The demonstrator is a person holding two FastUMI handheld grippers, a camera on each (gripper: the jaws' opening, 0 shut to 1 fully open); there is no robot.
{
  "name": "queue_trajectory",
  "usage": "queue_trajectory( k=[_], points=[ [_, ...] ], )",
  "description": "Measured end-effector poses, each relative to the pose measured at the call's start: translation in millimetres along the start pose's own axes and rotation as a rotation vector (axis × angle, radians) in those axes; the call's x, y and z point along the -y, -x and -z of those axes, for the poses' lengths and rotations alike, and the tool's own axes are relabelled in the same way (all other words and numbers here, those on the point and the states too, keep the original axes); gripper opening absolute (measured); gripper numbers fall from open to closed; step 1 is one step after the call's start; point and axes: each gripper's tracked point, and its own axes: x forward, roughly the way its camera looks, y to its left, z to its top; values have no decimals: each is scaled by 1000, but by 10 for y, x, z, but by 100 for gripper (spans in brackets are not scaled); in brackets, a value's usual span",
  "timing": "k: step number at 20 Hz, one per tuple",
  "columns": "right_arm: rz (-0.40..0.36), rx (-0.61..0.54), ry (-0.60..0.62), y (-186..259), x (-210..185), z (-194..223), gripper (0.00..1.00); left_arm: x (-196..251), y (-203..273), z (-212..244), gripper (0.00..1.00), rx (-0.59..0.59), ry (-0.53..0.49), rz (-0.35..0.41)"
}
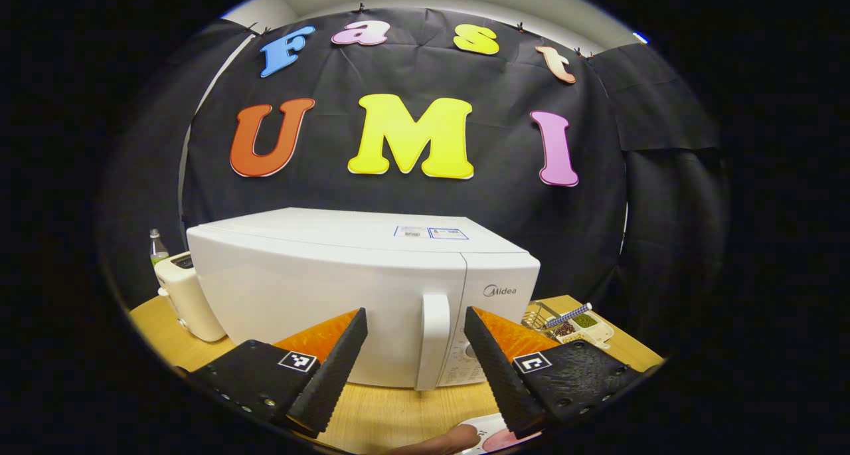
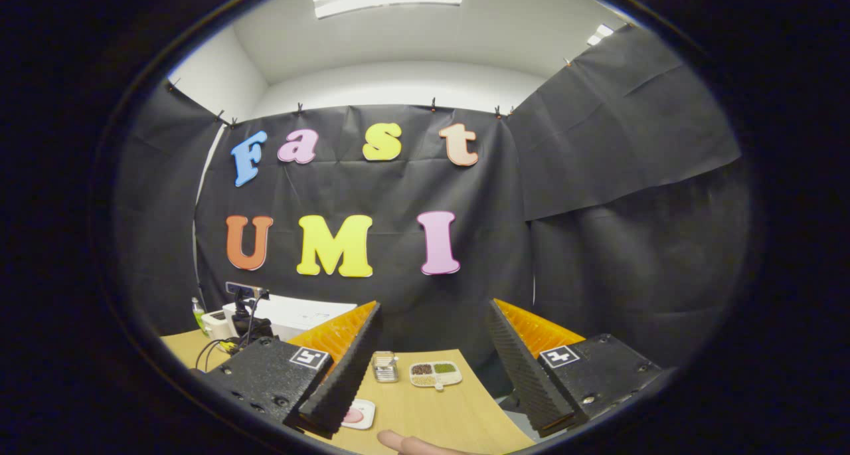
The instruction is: Open the microwave oven with the left hand, put the food in, and close the microwave oven.
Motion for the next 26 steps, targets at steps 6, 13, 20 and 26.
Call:
queue_trajectory(
  k=[6,13,20,26],
  points=[
    [38,5,-63,-25,232,134,100,125,-191,271,78,-27,22,12],
    [64,84,-118,122,405,30,100,88,-273,419,46,-63,125,21],
    [72,33,-99,207,489,118,100,74,-255,465,5,-71,29,-47],
    [70,15,-97,278,470,141,100,13,76,526,5,-70,19,-17]
  ],
)
